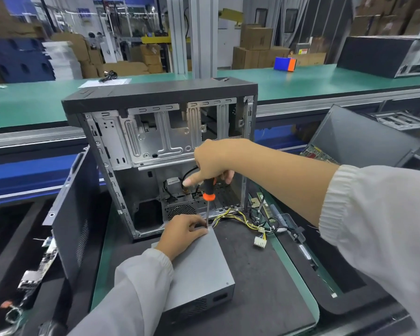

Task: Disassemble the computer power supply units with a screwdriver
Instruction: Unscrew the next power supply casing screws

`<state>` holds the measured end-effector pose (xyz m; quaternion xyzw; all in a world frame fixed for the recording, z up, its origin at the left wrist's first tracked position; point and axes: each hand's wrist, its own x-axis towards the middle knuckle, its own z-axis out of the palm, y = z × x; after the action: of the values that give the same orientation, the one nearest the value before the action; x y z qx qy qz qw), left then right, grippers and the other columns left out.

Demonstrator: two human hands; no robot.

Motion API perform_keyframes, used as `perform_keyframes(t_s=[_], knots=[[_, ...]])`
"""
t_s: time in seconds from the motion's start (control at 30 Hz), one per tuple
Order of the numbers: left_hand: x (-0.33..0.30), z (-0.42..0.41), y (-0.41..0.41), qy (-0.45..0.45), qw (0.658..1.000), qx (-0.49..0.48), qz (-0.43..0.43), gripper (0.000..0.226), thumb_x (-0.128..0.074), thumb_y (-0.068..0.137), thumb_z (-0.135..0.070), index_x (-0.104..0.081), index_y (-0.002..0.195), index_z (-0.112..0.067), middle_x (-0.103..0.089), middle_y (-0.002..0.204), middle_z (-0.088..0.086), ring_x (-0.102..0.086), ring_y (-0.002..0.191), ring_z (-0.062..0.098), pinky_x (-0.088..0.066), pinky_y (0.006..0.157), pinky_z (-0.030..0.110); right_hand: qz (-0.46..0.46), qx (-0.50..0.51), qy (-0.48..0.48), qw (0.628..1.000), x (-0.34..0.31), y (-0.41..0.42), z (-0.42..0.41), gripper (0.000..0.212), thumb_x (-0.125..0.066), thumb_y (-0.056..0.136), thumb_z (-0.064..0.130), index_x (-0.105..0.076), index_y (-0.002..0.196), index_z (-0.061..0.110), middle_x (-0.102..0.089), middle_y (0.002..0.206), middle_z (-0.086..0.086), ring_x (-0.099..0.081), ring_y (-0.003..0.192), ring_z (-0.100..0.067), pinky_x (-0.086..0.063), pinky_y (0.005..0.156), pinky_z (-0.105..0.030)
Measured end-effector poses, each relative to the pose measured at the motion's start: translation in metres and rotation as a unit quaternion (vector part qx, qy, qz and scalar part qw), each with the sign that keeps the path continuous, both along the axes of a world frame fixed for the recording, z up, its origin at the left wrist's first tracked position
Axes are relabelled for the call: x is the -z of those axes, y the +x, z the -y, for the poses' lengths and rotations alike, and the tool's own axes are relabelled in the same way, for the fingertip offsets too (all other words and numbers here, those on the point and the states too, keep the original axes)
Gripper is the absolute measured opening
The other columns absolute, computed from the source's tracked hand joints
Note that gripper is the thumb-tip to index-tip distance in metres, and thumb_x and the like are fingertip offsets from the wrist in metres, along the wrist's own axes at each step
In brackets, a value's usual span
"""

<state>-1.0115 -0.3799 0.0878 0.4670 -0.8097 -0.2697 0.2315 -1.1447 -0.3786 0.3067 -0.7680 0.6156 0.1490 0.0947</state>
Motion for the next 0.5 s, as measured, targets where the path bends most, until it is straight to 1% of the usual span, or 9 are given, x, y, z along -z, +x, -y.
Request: perform_keyframes(t_s=[0.03, 0.1, 0.2, 0.27, 0.3, 0.33, 0.4, 0.47, 0.5], knots=[[0.0, 0.0, -0.002, 0.0, 1.0, -0.008, -0.003, 0.009, -0.074, 0.084, -0.027, -0.076, 0.093, -0.025, -0.052, 0.081, -0.03, -0.049, 0.058, -0.012, -0.033, 0.061, 0.018, -0.001, -0.006, -0.024, 1.0, 0.002, 0.001, -0.001, 0.057, -0.053, 0.088, 0.061, -0.043, 0.072, 0.007, -0.058, 0.066, -0.011, -0.066, 0.051, -0.025, -0.06, 0.067, -0.039], [0.001, 0.0, -0.005, 0.003, 1.0, -0.018, 0.002, 0.008, -0.074, 0.085, -0.029, -0.076, 0.092, -0.027, -0.051, 0.08, -0.031, -0.05, 0.059, -0.014, -0.031, 0.058, 0.015, -0.015, -0.033, -0.059, 0.998, 0.006, 0.002, 0.001, 0.048, -0.053, 0.094, 0.046, -0.041, 0.07, 0.007, -0.056, 0.064, -0.011, -0.062, 0.048, -0.024, -0.06, 0.064, -0.037], [-0.001, -0.002, -0.006, 0.005, 1.0, -0.021, 0.012, 0.007, -0.072, 0.086, -0.029, -0.076, 0.092, -0.027, -0.054, 0.062, -0.033, -0.049, 0.061, -0.017, -0.028, 0.056, 0.015, -0.029, -0.086, -0.02, 0.996, 0.003, 0.001, 0.004, 0.011, -0.061, 0.092, 0.017, -0.061, 0.095, 0.007, -0.059, 0.082, -0.005, -0.06, 0.06, -0.02, -0.054, 0.058, -0.029], [-0.003, -0.003, -0.007, -0.006, 1.0, -0.023, 0.02, 0.008, -0.071, 0.087, -0.03, -0.076, 0.092, -0.027, -0.057, 0.07, -0.027, -0.05, 0.061, -0.015, -0.028, 0.055, 0.013, -0.005, -0.093, 0.043, 0.995, -0.002, 0.001, 0.005, 0.03, -0.063, 0.084, 0.001, -0.062, 0.111, 0.013, -0.057, 0.096, -0.003, -0.06, 0.077, -0.023, -0.047, 0.052, -0.025], [-0.003, -0.003, -0.008, -0.016, 0.999, -0.026, 0.028, 0.008, -0.07, 0.087, -0.031, -0.075, 0.092, -0.027, -0.058, 0.069, -0.022, -0.05, 0.06, -0.012, -0.027, 0.054, 0.012, 0.007, -0.088, 0.062, 0.994, -0.004, 0.001, 0.005, 0.036, -0.066, 0.081, -0.001, -0.06, 0.114, 0.014, -0.056, 0.103, -0.004, -0.061, 0.083, -0.025, -0.044, 0.051, -0.023], [-0.004, -0.003, -0.009, -0.026, 0.998, -0.03, 0.041, 0.009, -0.069, 0.088, -0.032, -0.075, 0.092, -0.027, -0.057, 0.063, -0.014, -0.05, 0.059, -0.007, -0.028, 0.054, 0.013, 0.02, -0.078, 0.067, 0.994, -0.005, 0.001, 0.006, 0.039, -0.071, 0.08, 0.005, -0.057, 0.116, 0.014, -0.056, 0.108, -0.005, -0.063, 0.084, -0.024, -0.044, 0.051, -0.022], [-0.005, -0.004, -0.01, -0.049, 0.996, -0.036, 0.069, 0.011, -0.066, 0.089, -0.034, -0.073, 0.093, -0.025, -0.048, 0.056, -0.011, -0.048, 0.063, 0.003, -0.031, 0.055, 0.02, 0.047, -0.04, 0.058, 0.996, -0.004, -0.001, 0.005, 0.046, -0.078, 0.078, 0.037, -0.053, 0.107, 0.012, -0.056, 0.108, -0.005, -0.068, 0.075, -0.02, -0.051, 0.053, -0.024], [-0.004, -0.005, -0.011, -0.061, 0.994, -0.042, 0.079, 0.013, -0.065, 0.089, -0.034, -0.072, 0.094, -0.025, -0.05, 0.062, -0.012, -0.052, 0.071, 0.01, -0.033, 0.06, 0.026, 0.031, 0.006, 0.0, 1.0, 0.0, 0.0, 0.0, 0.061, -0.062, 0.077, 0.067, -0.045, 0.082, 0.009, -0.056, 0.09, -0.009, -0.066, 0.056, -0.021, -0.055, 0.053, -0.031], [-0.003, -0.005, -0.011, -0.062, 0.994, -0.044, 0.08, 0.013, -0.065, 0.089, -0.035, -0.072, 0.095, -0.025, -0.05, 0.063, -0.013, -0.055, 0.075, 0.012, -0.033, 0.062, 0.025, -0.006, 0.02, -0.048, 0.999, 0.003, 0.002, -0.001, 0.067, -0.05, 0.08, 0.073, -0.041, 0.076, 0.007, -0.052, 0.08, -0.009, -0.061, 0.05, -0.021, -0.052, 0.05, -0.032]])
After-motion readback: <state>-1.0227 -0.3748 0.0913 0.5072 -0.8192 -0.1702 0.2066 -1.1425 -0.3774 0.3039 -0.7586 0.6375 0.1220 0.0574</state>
